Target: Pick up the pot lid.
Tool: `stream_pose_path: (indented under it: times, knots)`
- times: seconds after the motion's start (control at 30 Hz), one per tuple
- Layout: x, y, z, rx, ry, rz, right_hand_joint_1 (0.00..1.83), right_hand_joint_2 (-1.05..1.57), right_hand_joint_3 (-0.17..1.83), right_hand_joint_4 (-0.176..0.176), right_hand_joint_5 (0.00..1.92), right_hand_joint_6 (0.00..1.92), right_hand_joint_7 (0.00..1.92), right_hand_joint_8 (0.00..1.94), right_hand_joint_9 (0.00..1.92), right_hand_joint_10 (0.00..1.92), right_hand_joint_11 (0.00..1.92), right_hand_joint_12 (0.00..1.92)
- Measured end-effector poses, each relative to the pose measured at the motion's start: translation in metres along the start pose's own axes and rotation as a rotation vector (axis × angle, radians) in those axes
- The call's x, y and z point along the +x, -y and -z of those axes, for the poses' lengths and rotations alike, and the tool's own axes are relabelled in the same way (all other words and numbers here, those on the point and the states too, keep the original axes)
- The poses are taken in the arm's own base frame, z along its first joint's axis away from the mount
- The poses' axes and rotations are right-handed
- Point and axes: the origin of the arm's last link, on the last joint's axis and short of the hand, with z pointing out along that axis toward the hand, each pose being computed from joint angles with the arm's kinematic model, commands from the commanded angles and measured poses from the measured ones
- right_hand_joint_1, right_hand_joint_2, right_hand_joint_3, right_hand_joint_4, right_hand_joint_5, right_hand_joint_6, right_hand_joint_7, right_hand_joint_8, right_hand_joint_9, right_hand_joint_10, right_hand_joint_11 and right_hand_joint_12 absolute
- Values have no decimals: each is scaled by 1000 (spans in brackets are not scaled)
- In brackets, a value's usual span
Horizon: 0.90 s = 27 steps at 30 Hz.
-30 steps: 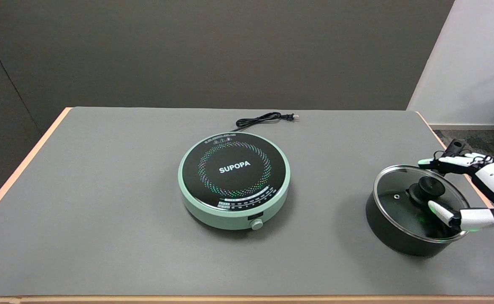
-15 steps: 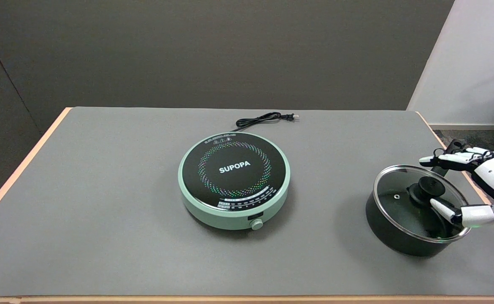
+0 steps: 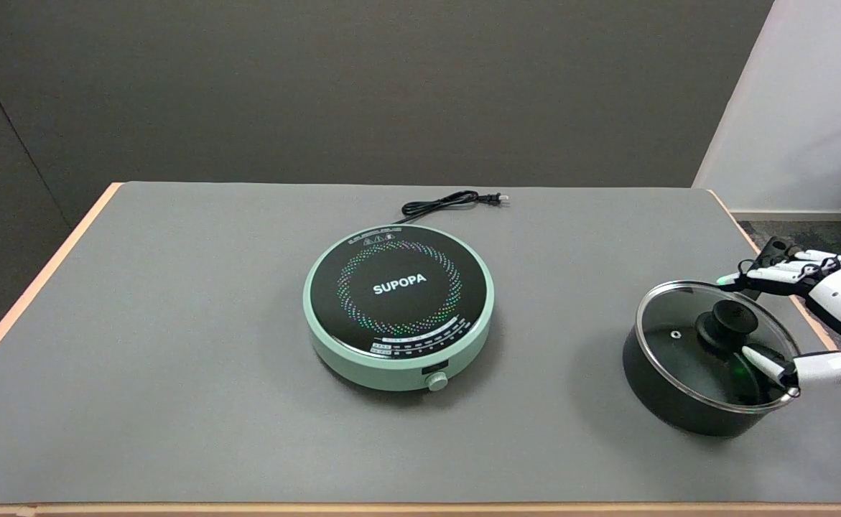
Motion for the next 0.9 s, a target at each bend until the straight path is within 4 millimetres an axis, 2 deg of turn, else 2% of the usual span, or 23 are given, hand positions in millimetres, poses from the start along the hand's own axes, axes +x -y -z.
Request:
stream_pose_path:
  times: [0.5,0.9]
  knots:
    - [16,3,-11,69,-15,36,630,541,920,176,587,331,708,240,732,497,496,864]
    - [16,9,-17,116,3,32,632,542,918,176,591,339,711,242,735,501,496,862]
